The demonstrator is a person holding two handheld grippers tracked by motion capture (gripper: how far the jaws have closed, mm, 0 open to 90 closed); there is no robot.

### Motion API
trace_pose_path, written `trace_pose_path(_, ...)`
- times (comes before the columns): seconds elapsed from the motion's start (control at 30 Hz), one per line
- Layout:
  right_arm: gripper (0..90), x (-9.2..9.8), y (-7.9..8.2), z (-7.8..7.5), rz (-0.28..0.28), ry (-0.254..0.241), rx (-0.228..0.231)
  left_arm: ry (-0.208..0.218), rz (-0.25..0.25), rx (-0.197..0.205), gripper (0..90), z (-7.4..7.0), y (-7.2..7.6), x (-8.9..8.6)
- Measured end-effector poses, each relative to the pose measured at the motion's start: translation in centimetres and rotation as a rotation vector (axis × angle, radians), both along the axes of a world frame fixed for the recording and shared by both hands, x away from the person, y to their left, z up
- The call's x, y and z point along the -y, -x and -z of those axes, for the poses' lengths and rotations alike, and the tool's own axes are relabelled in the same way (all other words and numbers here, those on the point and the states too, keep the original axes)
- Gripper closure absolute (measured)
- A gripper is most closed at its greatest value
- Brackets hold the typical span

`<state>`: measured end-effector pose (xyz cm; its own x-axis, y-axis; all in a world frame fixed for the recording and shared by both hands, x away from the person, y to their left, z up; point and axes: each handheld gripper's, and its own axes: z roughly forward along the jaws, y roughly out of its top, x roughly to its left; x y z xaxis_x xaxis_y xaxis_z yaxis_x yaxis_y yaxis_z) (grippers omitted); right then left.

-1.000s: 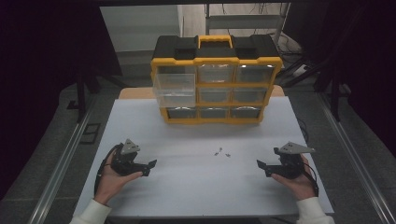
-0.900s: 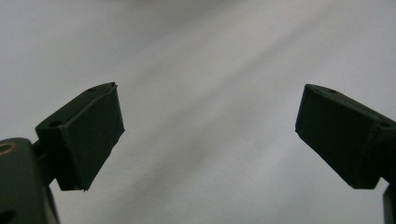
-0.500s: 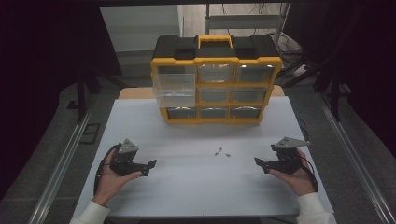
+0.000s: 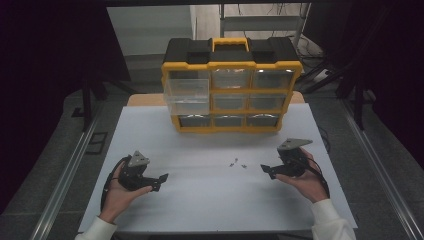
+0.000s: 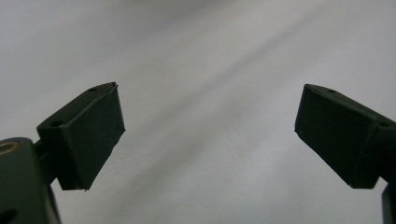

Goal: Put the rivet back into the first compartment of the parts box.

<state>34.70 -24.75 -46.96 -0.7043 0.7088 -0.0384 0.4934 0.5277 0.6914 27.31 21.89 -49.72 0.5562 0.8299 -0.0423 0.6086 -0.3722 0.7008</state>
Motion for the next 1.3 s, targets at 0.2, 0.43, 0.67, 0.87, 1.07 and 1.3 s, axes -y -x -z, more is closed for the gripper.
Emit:
trace_pose_path(0.2, 13.4, -2.0, -1.2, 0.0, -0.038, 0.031, -0.037, 0.000, 0.005, -0.002, 8.4, 0.1, 0.0, 0.1)
trace_pose_path(0.43, 14.1, -3.4, -2.0, 0.2, -0.062, 0.052, -0.088, -0.001, 0.006, -0.003, 8.6, 0.0, 0.0, 0.3)
trace_pose_path(0.67, 18.1, -5.5, -3.2, 1.0, -0.084, 0.102, -0.130, 0.001, 0.004, -0.005, 8.6, 0.2, 0.0, 0.3)
trace_pose_path(0.87, 24.0, -7.5, -3.8, 2.0, -0.107, 0.183, -0.152, 0.000, 0.005, -0.001, 8.7, 0.1, 0.0, 0.2)
trace_pose_path(1.07, 35.6, -8.3, -4.1, 2.7, -0.110, 0.237, -0.187, -0.007, 0.008, -0.002, 8.7, 0.2, 0.0, 0.3)
trace_pose_path(1.3, 54.0, -9.2, -4.2, 3.2, -0.134, 0.269, -0.231, -0.012, 0.010, 0.000, 8.7, 0.2, 0.0, 0.4)
